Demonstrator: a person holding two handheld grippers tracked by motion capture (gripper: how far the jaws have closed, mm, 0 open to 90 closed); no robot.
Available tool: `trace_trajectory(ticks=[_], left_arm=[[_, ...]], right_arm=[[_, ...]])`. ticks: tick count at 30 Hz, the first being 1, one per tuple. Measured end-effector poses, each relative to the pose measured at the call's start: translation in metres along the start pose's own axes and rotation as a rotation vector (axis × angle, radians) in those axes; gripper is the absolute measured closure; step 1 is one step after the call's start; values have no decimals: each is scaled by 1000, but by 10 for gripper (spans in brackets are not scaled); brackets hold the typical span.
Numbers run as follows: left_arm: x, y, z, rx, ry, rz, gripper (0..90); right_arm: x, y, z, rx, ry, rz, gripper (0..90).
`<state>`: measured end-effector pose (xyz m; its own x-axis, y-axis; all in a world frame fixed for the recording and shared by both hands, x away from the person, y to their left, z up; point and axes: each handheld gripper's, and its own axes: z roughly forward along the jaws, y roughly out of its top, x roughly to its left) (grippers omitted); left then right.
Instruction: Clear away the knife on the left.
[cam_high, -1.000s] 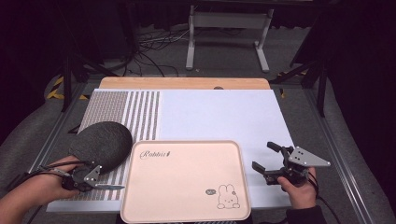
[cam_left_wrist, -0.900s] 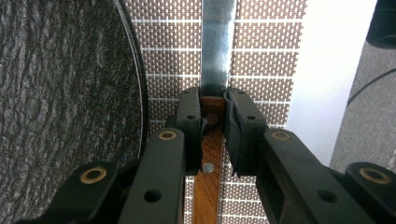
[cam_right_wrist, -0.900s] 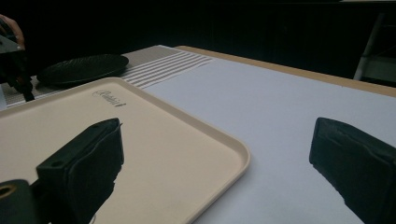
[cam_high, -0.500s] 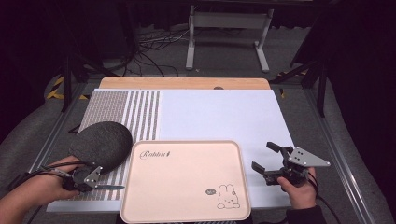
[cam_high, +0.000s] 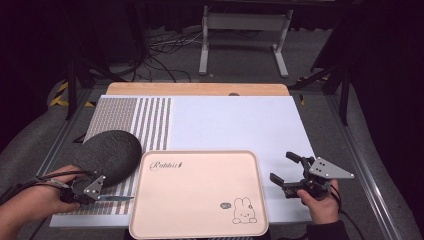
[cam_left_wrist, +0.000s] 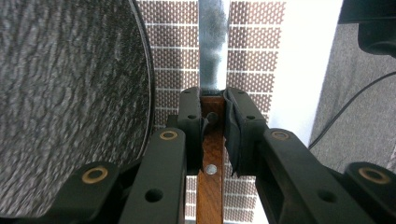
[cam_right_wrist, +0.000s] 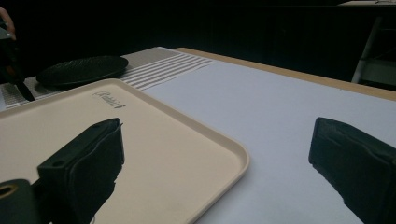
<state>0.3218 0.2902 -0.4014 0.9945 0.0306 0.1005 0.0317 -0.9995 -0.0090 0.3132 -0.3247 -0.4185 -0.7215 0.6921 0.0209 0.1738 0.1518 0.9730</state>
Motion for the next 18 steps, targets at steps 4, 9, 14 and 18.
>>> trace_trajectory(ticks=[4,9,14,18], left_arm=[[-1,-1,-10,-8,7,-9,777],[-3,-4,-22,-18,13,-16,777],[-4,-9,-35,-66,14,-42,778],[-4,-11,-43,-114,11,-68,778]], right_arm=[[0,0,0,1,2,0,40],[0,0,0,-2,4,0,40],[0,0,0,0,5,2,40],[0,0,0,1,4,2,39]])
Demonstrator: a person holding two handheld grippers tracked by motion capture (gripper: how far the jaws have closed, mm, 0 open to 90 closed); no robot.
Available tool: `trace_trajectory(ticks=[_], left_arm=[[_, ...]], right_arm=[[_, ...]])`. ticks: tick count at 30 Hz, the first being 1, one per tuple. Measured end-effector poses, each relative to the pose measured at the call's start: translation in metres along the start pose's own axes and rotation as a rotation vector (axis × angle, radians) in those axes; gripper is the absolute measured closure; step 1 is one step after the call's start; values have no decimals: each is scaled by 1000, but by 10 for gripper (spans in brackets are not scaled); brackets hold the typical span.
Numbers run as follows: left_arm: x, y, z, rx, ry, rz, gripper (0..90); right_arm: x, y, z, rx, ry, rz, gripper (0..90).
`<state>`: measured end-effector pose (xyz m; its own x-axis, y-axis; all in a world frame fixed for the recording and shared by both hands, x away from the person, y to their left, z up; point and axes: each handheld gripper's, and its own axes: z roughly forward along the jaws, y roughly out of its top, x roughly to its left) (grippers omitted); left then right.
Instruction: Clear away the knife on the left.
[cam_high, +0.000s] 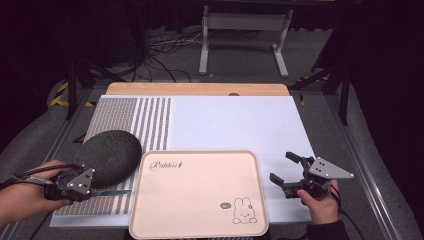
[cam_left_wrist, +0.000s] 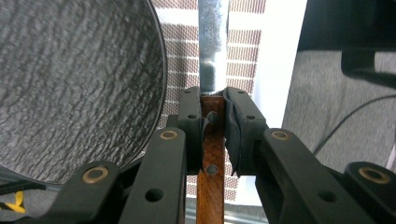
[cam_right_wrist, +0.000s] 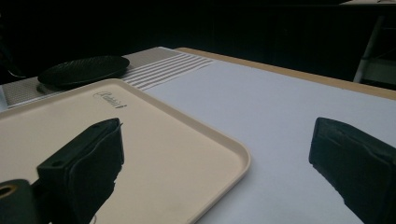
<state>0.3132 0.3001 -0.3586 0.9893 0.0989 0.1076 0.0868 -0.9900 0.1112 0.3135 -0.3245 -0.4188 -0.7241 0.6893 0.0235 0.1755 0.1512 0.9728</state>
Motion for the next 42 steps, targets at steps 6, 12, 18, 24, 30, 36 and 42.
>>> trace_trajectory(ticks=[6,12,18,24,30,36,42], left_arm=[[2,4,-8,-81,-55,-92,778],[4,10,-14,-137,-91,-178,778],[5,21,-21,-183,-117,-280,778],[5,29,-28,-240,-153,-352,778],[4,45,-28,-244,-168,-452,778],[1,61,-26,-255,-171,-477,778],[-4,78,-24,-264,-143,-473,778]], right_arm=[[0,0,0,0,1,2,39],[-1,0,-1,-1,0,5,39],[-1,0,-1,0,0,4,39],[-1,-1,0,5,-2,2,39],[-1,-1,-1,3,1,1,39],[-1,-1,-1,3,3,0,39],[-1,-1,-1,5,3,0,39]])
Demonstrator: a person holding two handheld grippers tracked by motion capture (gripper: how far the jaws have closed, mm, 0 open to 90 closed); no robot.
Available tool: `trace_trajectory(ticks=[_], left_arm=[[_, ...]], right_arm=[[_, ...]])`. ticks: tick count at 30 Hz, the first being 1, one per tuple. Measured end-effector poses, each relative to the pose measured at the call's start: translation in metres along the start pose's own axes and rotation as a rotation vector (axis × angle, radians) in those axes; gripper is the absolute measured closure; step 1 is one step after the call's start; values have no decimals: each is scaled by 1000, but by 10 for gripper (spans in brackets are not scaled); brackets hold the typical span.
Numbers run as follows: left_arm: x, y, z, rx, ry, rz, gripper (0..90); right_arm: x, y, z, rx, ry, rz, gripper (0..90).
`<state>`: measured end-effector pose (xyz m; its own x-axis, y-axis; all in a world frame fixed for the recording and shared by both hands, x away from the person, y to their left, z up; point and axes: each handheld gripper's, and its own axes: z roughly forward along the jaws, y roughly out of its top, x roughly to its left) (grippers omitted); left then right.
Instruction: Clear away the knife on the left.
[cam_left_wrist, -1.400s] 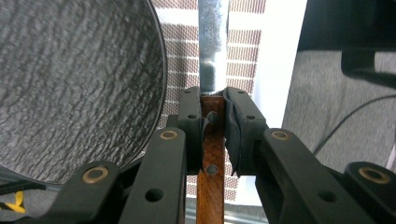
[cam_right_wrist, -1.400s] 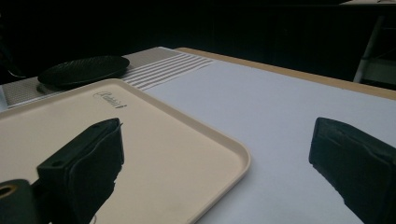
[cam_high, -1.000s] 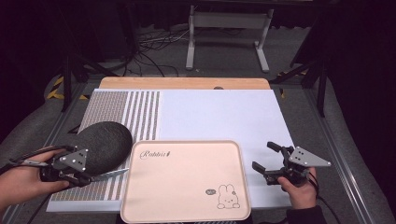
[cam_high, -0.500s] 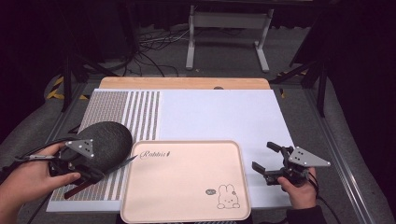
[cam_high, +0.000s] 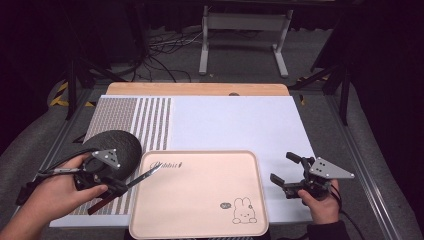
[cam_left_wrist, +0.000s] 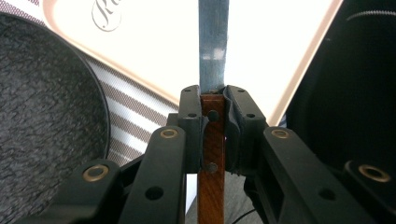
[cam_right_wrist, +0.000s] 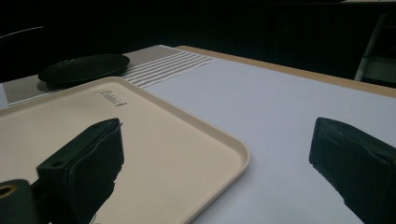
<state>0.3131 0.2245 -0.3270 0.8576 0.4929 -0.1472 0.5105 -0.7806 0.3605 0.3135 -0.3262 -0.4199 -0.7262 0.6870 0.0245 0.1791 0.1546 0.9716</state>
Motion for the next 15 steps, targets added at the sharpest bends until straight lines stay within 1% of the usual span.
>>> trace_trajectory(ticks=[2,3,4,5,8,14,15], left_arm=[[-2,3,4,-4,8,-22,778],[-2,3,4,-4,8,-22,778],[-3,6,8,0,16,-36,778],[-5,7,10,-1,20,-39,778],[-7,12,17,-22,11,-73,778],[-12,20,32,-23,7,-119,778],[-14,22,35,-15,19,-118,778]], right_arm=[[0,0,0,0,0,0,39],[0,0,0,0,0,0,39],[0,0,0,0,0,0,39],[0,0,-1,0,-2,1,39],[-1,-1,-1,2,-4,0,39],[-1,-1,-2,3,-7,-1,40],[-1,-1,-2,4,-8,-1,40]])
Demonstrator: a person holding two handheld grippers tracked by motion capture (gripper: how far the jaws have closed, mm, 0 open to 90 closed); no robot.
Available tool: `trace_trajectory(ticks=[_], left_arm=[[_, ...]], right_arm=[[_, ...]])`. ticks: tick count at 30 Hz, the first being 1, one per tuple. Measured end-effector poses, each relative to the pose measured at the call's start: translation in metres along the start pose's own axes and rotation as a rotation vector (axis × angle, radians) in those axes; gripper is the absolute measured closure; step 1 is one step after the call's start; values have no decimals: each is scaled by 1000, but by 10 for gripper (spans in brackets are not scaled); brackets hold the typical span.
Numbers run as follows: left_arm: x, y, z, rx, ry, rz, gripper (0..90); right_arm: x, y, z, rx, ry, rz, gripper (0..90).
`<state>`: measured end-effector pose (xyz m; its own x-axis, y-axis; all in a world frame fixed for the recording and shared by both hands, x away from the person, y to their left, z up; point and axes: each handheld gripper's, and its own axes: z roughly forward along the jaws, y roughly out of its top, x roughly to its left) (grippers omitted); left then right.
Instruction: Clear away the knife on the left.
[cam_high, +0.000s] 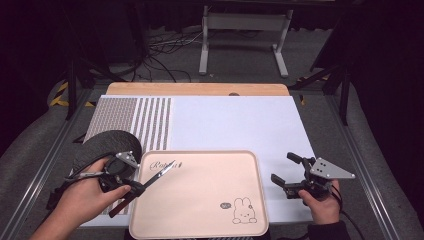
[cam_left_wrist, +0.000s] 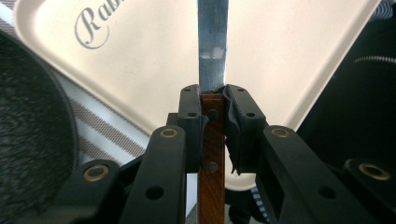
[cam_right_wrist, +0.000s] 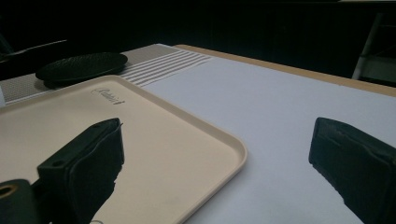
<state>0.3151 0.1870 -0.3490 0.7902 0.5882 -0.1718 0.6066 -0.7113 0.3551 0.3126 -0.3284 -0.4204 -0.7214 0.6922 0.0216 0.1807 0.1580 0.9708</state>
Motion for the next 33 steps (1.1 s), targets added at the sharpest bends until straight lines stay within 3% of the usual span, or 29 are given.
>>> trace_trajectory(ticks=[4,12,33], left_arm=[[-6,4,7,6,-19,-3,778],[-15,11,21,6,-12,-23,778],[-23,28,69,49,-13,-27,777]], right_arm=[[-1,0,-1,-1,-2,-1,41],[-1,0,-1,-2,-2,-1,41],[-2,-1,-2,-1,-2,-1,41]])
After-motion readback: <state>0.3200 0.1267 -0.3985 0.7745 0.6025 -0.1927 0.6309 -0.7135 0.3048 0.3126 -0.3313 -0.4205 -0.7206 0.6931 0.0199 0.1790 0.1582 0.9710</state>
